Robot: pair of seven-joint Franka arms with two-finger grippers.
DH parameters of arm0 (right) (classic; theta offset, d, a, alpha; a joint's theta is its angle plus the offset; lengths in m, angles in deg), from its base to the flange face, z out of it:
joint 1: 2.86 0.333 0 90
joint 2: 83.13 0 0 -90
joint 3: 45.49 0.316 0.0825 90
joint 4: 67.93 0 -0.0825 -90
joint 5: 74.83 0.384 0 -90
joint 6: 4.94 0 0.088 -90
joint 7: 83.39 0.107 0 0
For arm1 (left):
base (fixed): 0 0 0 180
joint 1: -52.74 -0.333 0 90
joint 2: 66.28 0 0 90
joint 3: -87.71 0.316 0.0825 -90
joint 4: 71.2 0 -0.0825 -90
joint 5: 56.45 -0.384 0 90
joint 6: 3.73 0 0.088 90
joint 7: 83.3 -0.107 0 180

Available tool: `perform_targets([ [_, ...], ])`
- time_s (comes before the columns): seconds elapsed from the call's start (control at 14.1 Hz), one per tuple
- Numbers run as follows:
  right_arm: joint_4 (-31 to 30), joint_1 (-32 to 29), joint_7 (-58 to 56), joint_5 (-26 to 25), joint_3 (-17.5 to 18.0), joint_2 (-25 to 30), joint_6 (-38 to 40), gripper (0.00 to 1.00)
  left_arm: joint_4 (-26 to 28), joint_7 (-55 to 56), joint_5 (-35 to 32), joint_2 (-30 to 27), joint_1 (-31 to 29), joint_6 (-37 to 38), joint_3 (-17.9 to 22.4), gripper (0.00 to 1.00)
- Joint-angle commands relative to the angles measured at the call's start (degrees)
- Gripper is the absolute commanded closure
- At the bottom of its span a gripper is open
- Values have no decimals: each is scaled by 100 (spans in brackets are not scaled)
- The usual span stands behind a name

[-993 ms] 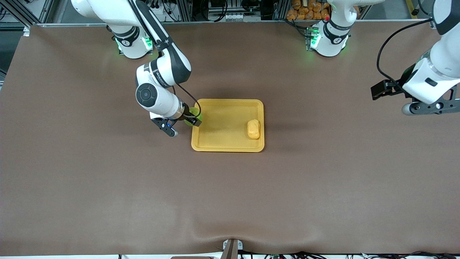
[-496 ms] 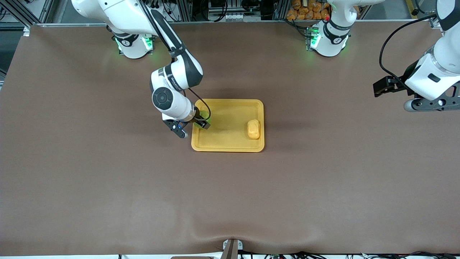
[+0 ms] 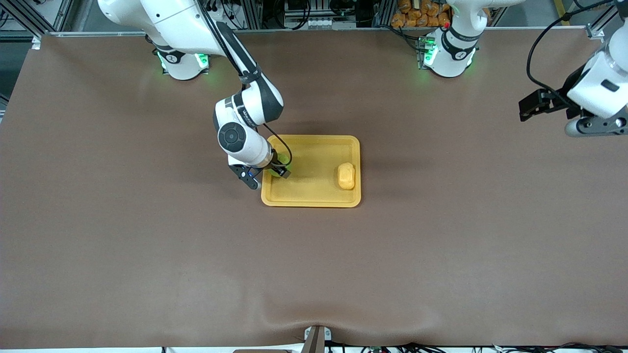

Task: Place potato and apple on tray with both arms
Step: 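Move the apple over the tray with the right gripper while the left gripper withdraws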

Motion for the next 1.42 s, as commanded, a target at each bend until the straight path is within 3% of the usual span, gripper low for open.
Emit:
perform_targets([
  [0.0, 293, 95, 116, -11, -66, -186, 53, 0, 131, -319, 266, -259, 70, 48, 284, 0],
  [0.28, 355, 78, 71, -21, -84, -116, 254, 0, 227, -328, 389, -312, 317, 92, 594, 0],
  [0.57, 653, -10, 54, -354, -259, 130, 1361, 0, 228, -302, 486, -339, 265, 127, 585, 0],
  [0.92, 1154, -247, 54, -381, -312, 341, 2275, 0, 271, -197, 486, -348, 273, 242, 568, 0],
  [1.13, 1523, -335, 18, -741, -383, 411, 2811, 0, 307, -188, 486, -339, 265, 259, 568, 0],
  [1.35, 1998, -458, 124, -759, -636, 516, 3987, 0, 289, -179, 486, -339, 265, 294, 576, 0],
])
